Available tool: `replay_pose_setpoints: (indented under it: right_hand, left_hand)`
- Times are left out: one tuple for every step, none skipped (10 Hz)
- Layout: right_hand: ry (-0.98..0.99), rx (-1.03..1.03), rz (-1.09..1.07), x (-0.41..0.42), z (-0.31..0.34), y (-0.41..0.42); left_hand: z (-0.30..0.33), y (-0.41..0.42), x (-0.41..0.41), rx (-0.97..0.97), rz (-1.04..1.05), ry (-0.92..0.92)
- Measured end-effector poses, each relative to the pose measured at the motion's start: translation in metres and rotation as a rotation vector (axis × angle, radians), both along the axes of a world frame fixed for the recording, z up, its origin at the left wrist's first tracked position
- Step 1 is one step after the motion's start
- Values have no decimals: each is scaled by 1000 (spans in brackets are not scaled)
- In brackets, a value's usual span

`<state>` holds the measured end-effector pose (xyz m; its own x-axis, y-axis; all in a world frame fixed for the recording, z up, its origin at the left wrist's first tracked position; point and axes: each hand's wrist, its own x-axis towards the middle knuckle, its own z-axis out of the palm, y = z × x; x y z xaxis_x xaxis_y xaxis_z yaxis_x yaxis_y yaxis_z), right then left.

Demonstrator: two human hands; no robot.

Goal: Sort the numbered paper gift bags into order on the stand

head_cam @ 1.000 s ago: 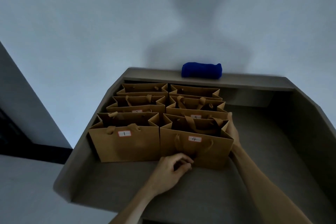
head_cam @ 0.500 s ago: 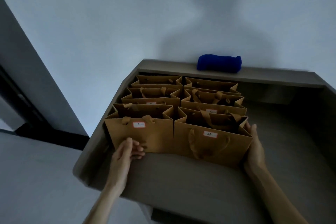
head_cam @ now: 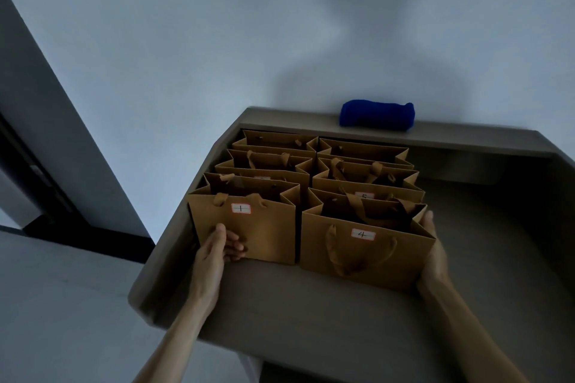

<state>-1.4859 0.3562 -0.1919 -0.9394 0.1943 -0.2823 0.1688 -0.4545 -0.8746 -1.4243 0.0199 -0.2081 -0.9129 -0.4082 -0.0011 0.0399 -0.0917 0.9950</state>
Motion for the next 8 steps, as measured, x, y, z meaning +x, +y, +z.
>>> replay_pose_setpoints:
  right_hand:
    - [0, 36, 11, 3, 5, 1]
    - [18, 81, 33, 7, 9, 4]
    - [68, 200, 81, 14, 13, 8]
    - [119, 289, 114, 25, 15, 15]
    - [150, 379, 97, 38, 11, 22]
    - [140, 413, 64, 52, 5, 28]
    - [116, 427, 12, 76, -2, 32]
    - [130, 561, -3, 98, -9, 32]
  left_hand:
    - [5, 7, 5, -35, -32, 54]
    - [11, 20, 8, -130, -113, 129]
    - [16, 34, 12, -206, -224, 176]
    - [15, 49, 19, -269, -343, 181]
    - [11, 62, 26, -264, -464, 157]
    - [9, 71, 30, -269, -541, 108]
    - [9, 75, 36, -274, -596, 103]
    - [9, 75, 43, -224, -641, 101]
